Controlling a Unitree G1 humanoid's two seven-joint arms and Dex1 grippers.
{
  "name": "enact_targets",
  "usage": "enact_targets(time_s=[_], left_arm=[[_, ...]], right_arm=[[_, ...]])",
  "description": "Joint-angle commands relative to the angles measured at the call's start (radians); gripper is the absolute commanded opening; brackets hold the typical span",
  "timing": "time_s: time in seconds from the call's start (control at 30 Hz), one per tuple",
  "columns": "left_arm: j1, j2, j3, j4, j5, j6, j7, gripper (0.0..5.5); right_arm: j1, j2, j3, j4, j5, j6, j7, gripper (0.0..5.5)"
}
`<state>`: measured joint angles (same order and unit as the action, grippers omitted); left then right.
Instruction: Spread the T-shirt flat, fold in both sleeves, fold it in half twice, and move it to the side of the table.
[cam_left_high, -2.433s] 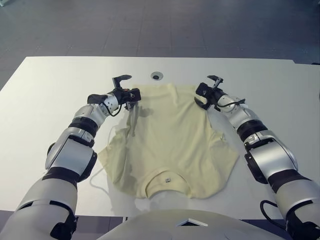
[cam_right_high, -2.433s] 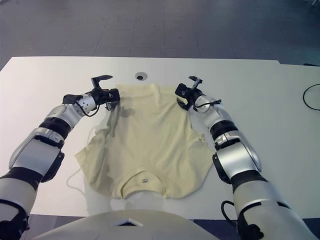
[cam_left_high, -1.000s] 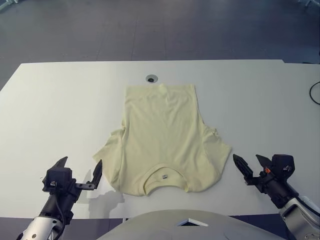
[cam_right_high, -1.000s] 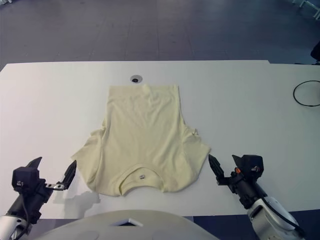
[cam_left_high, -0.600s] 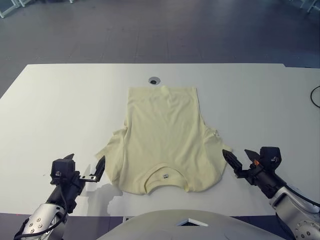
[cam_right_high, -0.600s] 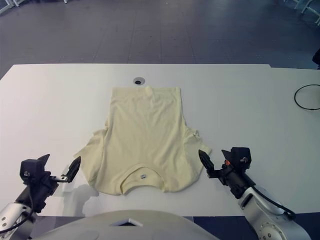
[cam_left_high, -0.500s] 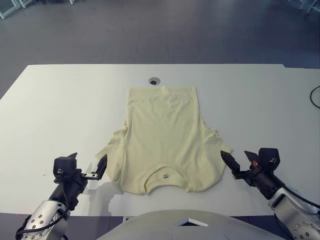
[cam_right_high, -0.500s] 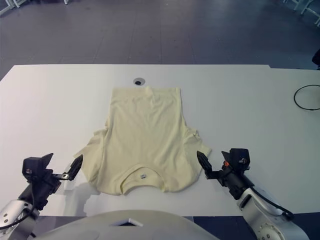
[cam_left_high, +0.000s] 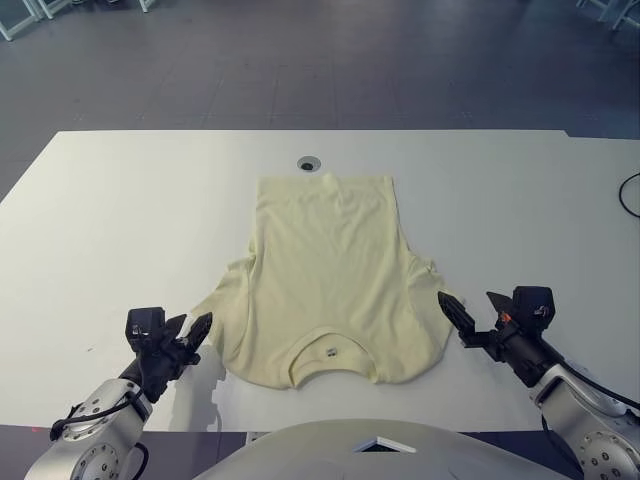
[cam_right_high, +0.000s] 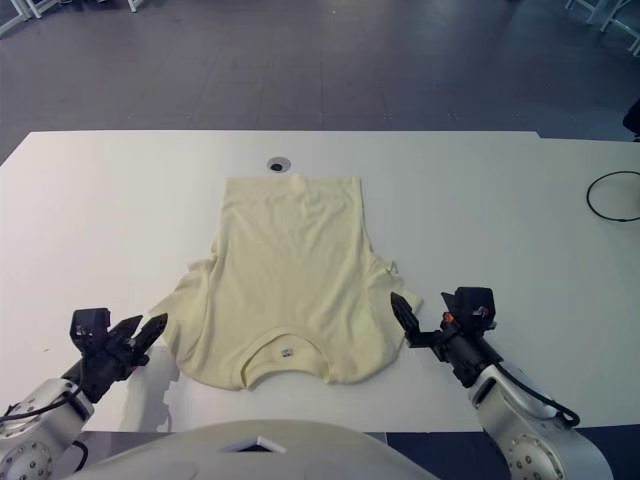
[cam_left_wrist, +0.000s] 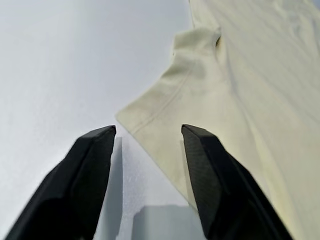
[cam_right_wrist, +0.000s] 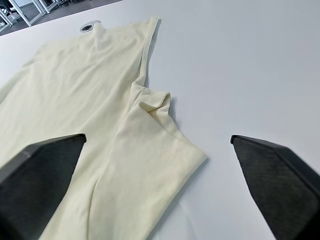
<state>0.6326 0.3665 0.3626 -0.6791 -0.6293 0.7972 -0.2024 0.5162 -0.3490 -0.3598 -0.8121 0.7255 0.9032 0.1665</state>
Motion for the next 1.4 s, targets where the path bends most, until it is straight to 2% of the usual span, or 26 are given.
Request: enact_targets(time_s=[0.03,0.23,0.43,0.57,0.73,0.9,1.23,1.4], left_arm=[[-0.035,0.014,0.013,0.037,0.016,0.038,0.023,1.77],[-0.116,0.002,0.028,0.092,-0.016,0.080,0.029,0.71],[-0.125,0.000,0.018,0.108,-0.034,0.136,0.028,1.53],[-0.130,-0.005,0.014,0.113,-0.032,0.142,0.030,1.03],[-0.158,-0.006,0.014,0.121,-0.033,0.126,0.027,0.06],[-0.173,0.003,-0.001,0.098,-0.035,0.105,0.008,0.02],[-0.219,0.070,0.063,-0.049,-0.154,0.133,-0.047,0.02],[-0.270,0.114,-0.055,-0.102,-0.165,0.163,-0.068,0.02]], right_arm=[[-0.019,-0.023,0.006,0.010,-0.012,-0.011,0.008,5.40],[-0.025,-0.029,0.010,0.012,-0.022,-0.019,0.015,5.40],[-0.045,-0.042,0.009,0.032,-0.036,-0.027,0.026,5.40],[-0.043,-0.043,0.019,0.032,-0.042,-0.033,0.030,5.40],[-0.041,-0.049,0.023,0.036,-0.045,-0.041,0.033,5.40],[-0.049,-0.052,0.026,0.046,-0.051,-0.048,0.036,5.40],[-0.031,-0.038,0.041,0.053,-0.078,-0.067,0.043,5.40],[-0.042,-0.037,0.054,0.063,-0.086,-0.074,0.041,5.40]])
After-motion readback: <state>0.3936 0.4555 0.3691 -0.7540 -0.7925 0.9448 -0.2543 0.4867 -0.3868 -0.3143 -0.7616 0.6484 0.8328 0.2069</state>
